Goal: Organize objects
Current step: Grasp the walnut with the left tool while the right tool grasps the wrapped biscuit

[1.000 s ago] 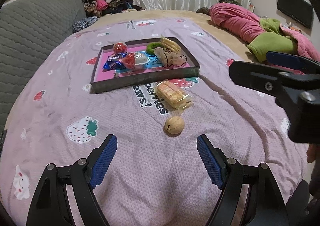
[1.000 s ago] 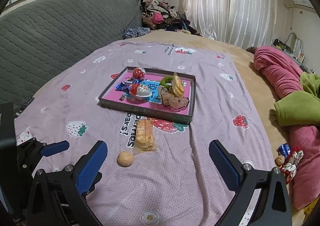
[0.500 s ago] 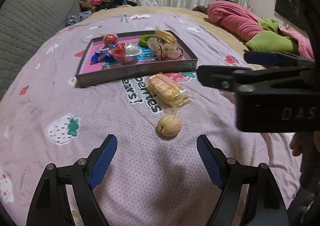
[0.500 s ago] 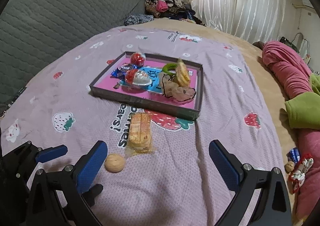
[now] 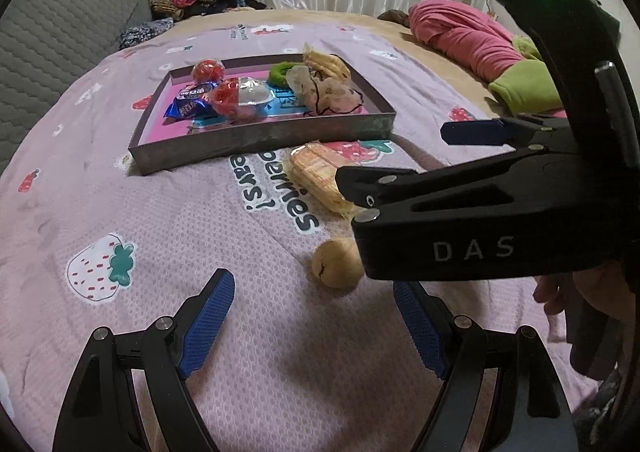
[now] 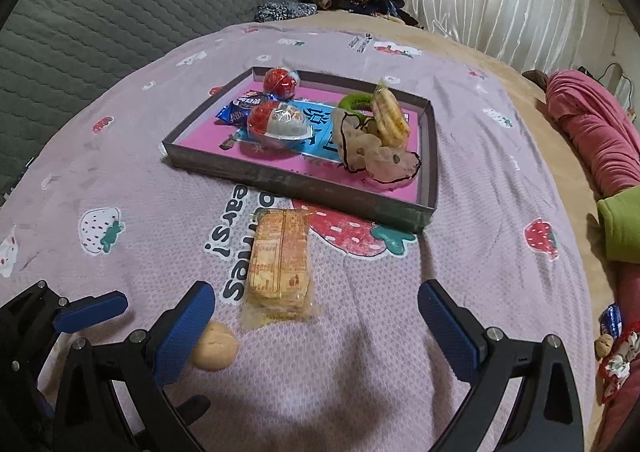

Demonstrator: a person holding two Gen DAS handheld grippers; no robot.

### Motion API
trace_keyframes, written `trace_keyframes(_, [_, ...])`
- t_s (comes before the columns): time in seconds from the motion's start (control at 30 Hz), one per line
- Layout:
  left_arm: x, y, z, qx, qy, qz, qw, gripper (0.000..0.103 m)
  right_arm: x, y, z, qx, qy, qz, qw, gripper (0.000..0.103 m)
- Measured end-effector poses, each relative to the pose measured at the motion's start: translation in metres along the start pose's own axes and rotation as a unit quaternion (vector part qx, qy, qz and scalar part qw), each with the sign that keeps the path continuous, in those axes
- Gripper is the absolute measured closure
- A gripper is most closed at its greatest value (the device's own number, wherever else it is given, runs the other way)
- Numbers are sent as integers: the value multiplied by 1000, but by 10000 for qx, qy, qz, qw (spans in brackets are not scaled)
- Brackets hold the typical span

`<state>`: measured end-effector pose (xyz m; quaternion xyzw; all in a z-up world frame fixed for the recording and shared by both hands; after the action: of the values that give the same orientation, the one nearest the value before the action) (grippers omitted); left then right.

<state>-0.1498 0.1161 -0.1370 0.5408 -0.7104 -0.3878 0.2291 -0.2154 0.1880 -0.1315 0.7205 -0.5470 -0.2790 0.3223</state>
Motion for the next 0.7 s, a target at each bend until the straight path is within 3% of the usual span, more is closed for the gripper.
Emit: trace_keyframes(0.7, [-5,-3,30,118,-138,-172,9997,21,8,-7,46,392,77,-182,9990,1])
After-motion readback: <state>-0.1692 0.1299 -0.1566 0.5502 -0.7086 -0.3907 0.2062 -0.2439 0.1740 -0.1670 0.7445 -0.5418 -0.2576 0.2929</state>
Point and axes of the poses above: each gripper's, at about its wrist camera, not at the fingertips, and z roughly the way its jaws point, x to its left, y to its top, the point moved 9 cm from there along z, roughly the way its jaws point, and after that the axes turned 14 degrees about -x, right-handed, at the moved point
